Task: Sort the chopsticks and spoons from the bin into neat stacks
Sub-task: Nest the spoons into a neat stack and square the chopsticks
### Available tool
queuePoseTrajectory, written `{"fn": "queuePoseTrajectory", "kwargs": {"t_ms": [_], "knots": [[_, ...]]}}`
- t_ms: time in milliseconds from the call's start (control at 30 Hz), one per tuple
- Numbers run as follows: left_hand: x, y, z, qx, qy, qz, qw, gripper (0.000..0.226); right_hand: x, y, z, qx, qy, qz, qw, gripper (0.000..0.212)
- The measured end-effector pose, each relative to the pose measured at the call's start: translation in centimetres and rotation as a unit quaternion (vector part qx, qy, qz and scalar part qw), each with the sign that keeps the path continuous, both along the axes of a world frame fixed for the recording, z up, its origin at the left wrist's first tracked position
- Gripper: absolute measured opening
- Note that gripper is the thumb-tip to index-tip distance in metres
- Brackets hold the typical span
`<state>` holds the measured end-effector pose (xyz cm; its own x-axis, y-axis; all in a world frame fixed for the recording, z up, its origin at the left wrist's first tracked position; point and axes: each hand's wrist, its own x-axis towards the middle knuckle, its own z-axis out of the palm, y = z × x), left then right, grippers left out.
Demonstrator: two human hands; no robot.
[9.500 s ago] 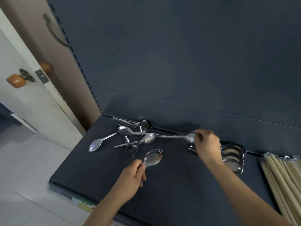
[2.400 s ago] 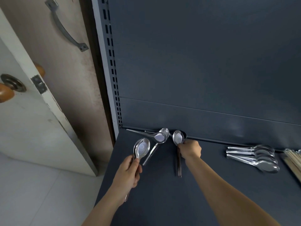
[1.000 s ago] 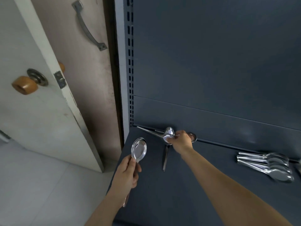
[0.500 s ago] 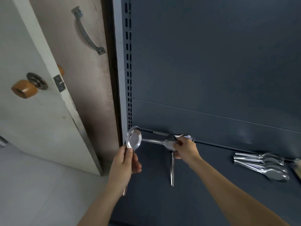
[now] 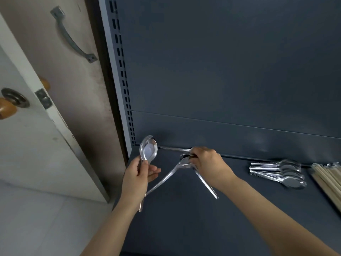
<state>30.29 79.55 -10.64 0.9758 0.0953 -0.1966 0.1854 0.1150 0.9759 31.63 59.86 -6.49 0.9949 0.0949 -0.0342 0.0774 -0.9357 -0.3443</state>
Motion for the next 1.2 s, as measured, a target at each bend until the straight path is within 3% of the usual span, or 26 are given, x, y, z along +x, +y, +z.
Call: {"fn": "queuePoseTrajectory", "kwargs": {"t_ms": [233,333,567,700,767,867,1000,1133,1200], "knots": [[-2.7,-1.6,0.5,-0.054,0.087,-0.105,0.989,0.018,-0.3,2.0,1.1,0.046,-0.024,0.019,0.998,0.014],[-3.4,-2.3,0.6,0.003,0.074,-0.129,0.989,0.02,-0.7,2.9,0.9,0.105,-0.033,-0.031,0.993,0.016],[-3.8,-1.7,0.2,0.041,0.046,-0.131,0.99,0.019,-1.5,2.9,0.1,0.204,-0.03,-0.117,0.971,0.022],[-3.7,-1.4,-0.5,0.066,0.042,-0.109,0.991,0.019,-1.6,1.5,-0.5,0.296,-0.036,-0.189,0.936,0.024],[-3.6,-1.4,-0.9,0.081,0.052,-0.094,0.991,0.019,-1.5,1.2,-0.4,0.38,-0.024,-0.219,0.899,0.019],[-3.5,-1.9,-1.2,0.015,0.086,-0.084,0.993,0.02,-1.7,2.3,-1.0,0.482,0.007,-0.235,0.844,0.009],[-4.2,-2.8,-0.8,-0.043,0.104,-0.111,0.987,0.02,-2.4,4.4,-3.5,0.42,0.005,-0.251,0.872,0.015],[-4.0,-2.7,-0.8,0.068,0.074,-0.135,0.986,0.021,-2.6,5.2,-4.3,0.387,-0.016,-0.264,0.883,0.031],[-4.0,-2.6,-0.9,0.066,0.07,-0.14,0.985,0.023,-2.8,5.5,-4.2,0.383,-0.009,-0.268,0.884,0.04]]}}
